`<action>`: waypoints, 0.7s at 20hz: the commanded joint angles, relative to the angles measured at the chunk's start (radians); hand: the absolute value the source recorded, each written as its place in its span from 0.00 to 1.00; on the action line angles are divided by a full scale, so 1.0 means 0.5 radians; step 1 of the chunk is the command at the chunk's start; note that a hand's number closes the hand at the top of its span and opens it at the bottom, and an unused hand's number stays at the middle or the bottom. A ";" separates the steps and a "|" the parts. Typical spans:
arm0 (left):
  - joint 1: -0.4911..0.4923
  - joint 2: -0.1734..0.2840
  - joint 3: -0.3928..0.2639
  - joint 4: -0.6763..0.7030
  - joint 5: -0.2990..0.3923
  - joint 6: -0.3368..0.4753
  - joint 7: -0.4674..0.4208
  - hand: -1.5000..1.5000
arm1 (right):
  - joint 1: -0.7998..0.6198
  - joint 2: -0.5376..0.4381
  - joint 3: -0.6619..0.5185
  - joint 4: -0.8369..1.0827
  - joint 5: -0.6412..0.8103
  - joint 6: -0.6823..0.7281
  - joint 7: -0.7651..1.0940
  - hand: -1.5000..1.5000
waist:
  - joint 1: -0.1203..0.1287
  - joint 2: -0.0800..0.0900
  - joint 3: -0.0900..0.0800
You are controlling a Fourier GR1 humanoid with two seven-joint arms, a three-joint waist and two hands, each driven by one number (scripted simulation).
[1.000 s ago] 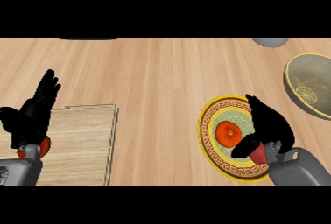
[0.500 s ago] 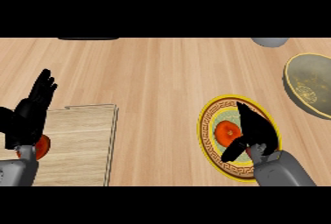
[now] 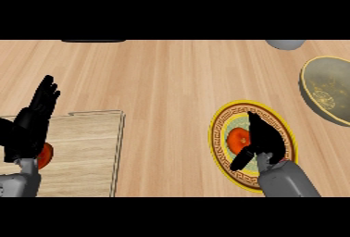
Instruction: Pick the squash from the plate and place it in the bowl
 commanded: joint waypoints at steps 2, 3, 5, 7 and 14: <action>-0.003 -0.001 0.048 -0.120 -0.003 -0.052 0.133 0.50 | -0.122 0.133 -0.114 0.152 0.031 0.077 0.094 0.00 | 0.004 0.000 0.000; 0.081 -0.068 0.031 0.021 -0.041 -0.050 -0.142 0.50 | -0.122 0.089 -0.195 0.288 -0.036 0.054 -0.076 1.00 | 0.005 0.002 0.000; -0.074 -0.072 0.073 0.147 -0.034 -0.052 -0.077 0.50 | -0.218 0.202 -0.186 0.393 -0.023 0.033 -0.131 1.00 | 0.002 0.003 0.000; -0.113 -0.022 0.143 0.072 0.001 -0.098 0.039 0.50 | -0.097 0.089 -0.159 0.232 0.021 0.135 -0.212 1.00 | -0.003 0.000 0.000; -0.069 -0.074 0.138 0.181 -0.062 -0.143 -0.129 0.50 | -0.195 0.211 -0.261 0.679 0.134 -0.190 -0.520 1.00 | 0.002 0.003 0.000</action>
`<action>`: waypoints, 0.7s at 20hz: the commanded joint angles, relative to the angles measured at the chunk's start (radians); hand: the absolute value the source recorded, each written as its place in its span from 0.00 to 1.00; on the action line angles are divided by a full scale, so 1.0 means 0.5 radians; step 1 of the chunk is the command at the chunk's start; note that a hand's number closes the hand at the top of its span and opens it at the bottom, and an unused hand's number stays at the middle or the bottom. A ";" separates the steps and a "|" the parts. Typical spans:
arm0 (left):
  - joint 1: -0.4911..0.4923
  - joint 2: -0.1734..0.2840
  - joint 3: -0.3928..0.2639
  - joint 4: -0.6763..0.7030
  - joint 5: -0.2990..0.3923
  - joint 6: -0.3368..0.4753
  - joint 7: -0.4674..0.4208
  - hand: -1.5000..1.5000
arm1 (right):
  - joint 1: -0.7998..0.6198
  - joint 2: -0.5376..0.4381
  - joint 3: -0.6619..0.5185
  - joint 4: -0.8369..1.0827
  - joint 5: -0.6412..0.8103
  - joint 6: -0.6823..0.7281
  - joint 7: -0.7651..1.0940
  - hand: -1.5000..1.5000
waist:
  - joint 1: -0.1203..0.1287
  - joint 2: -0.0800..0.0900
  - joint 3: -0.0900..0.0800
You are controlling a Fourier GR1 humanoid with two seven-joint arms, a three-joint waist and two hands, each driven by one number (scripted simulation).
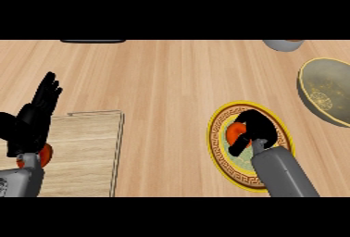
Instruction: Pick the squash from the plate and place it in the bowl
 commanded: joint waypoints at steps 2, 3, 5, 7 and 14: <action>0.071 -0.051 -0.005 -0.182 -0.043 0.021 0.126 0.50 | 0.135 0.050 0.043 -0.099 0.106 -0.037 -0.012 1.00 | 0.004 0.017 0.020; -0.087 0.010 0.070 0.096 -0.039 -0.028 0.002 0.50 | 0.111 0.066 0.063 -0.086 0.179 -0.100 0.023 1.00 | -0.003 0.019 0.019; -0.006 0.048 0.095 -0.061 0.033 -0.096 0.116 0.50 | -0.003 0.028 -0.001 0.038 0.248 -0.164 0.002 1.00 | 0.011 0.019 0.020; -0.089 0.027 0.096 -0.014 0.000 -0.057 0.095 0.50 | -0.104 -0.078 -0.033 0.128 0.227 -0.100 -0.228 1.00 | 0.011 0.021 0.020; 0.106 -0.017 0.045 -0.108 -0.025 -0.095 -0.021 0.50 | -0.546 -0.268 -0.112 0.422 0.229 0.000 -0.654 1.00 | 0.029 0.022 0.020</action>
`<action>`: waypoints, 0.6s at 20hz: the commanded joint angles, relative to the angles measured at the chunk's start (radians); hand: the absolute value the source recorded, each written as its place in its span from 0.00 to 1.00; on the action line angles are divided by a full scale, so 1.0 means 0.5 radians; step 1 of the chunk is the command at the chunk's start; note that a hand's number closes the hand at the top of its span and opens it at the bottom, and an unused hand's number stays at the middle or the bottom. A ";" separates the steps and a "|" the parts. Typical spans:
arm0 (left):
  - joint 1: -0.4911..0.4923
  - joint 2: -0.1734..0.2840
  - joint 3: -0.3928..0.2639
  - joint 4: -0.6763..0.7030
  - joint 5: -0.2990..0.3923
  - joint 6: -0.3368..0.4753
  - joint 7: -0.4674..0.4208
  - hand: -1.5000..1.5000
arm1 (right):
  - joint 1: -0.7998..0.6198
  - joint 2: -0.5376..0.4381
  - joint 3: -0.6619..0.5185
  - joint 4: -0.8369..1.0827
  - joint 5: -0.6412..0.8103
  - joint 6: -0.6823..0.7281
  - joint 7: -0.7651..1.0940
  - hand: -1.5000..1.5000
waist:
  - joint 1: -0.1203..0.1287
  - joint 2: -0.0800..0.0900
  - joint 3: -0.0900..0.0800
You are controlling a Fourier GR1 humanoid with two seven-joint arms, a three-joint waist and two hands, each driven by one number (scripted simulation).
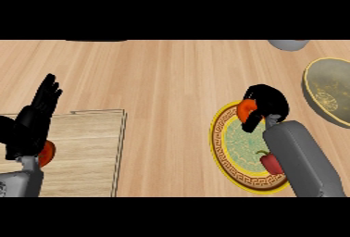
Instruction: Pick the squash from the plate and place it in the bowl
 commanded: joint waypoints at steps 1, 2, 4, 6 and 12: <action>-0.057 -0.008 0.022 0.028 -0.022 0.019 0.021 0.50 | -0.190 -0.076 -0.021 -0.015 0.060 0.075 -0.059 1.00 | -0.019 -0.002 0.001; 0.055 0.025 0.062 -0.040 0.010 -0.022 -0.042 0.50 | -0.123 -0.067 0.040 -0.149 0.124 0.037 -0.007 1.00 | -0.020 -0.007 0.000; -0.011 0.026 0.082 0.050 0.024 -0.025 -0.017 0.50 | -0.137 -0.165 0.006 -0.195 0.184 -0.033 -0.033 1.00 | -0.029 -0.005 0.000; -0.063 -0.030 0.033 0.096 -0.021 0.020 -0.040 0.50 | -0.166 -0.125 0.033 -0.402 0.279 -0.120 0.155 1.00 | -0.054 -0.011 -0.001; 0.007 0.015 0.083 0.011 0.023 -0.012 0.029 0.50 | -0.235 -0.323 -0.193 -0.839 0.334 -0.242 0.310 1.00 | -0.061 -0.022 0.001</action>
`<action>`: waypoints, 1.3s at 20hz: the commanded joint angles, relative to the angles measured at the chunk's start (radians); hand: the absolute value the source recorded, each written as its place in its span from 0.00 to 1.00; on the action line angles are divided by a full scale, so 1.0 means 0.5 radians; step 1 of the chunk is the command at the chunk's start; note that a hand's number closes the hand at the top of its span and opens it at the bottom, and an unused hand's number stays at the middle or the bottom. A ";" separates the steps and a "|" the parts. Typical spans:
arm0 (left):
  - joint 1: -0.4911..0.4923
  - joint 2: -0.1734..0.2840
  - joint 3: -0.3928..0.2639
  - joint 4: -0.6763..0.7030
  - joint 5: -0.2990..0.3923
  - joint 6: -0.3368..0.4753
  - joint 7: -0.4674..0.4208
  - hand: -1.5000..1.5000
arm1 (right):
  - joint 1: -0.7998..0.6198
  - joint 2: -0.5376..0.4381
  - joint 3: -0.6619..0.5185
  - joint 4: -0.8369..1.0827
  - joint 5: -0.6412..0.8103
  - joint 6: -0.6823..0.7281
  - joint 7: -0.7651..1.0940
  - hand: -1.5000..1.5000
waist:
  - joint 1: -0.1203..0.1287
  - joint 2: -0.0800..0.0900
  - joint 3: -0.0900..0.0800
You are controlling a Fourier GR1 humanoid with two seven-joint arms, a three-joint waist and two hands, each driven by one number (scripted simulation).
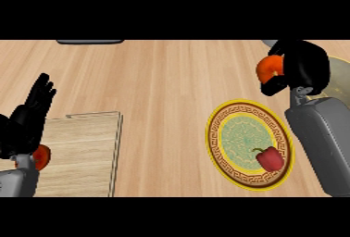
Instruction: Pick the squash from the plate and place it in the bowl
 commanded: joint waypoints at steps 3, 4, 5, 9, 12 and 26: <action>-0.009 -0.019 -0.014 -0.099 -0.030 0.036 0.093 0.50 | -0.034 -0.107 -0.205 -0.406 0.010 0.038 0.202 1.00 | 0.017 0.006 0.002; 0.076 -0.055 -0.048 -0.145 -0.026 0.009 0.041 0.50 | 0.046 -0.149 -0.214 -0.549 0.004 0.138 0.240 1.00 | 0.016 0.005 0.001; -0.076 -0.038 -0.023 -0.002 -0.049 0.034 0.077 0.50 | 0.045 -0.169 -0.279 -0.470 0.011 0.082 0.198 1.00 | 0.014 0.012 0.001; -0.050 -0.017 0.010 0.033 -0.032 -0.032 -0.014 0.50 | 0.122 -0.274 -0.521 -0.382 -0.150 0.065 -0.015 1.00 | 0.027 0.016 0.002; -0.004 -0.016 0.016 -0.039 -0.021 -0.063 0.024 0.50 | 0.109 -0.268 -0.625 -0.322 -0.251 0.055 -0.106 1.00 | 0.033 0.015 0.002; -0.003 -0.047 0.012 -0.046 -0.048 -0.071 0.006 0.50 | -0.209 -0.552 -1.050 1.288 -0.448 -0.541 -1.246 1.00 | 0.078 0.032 0.004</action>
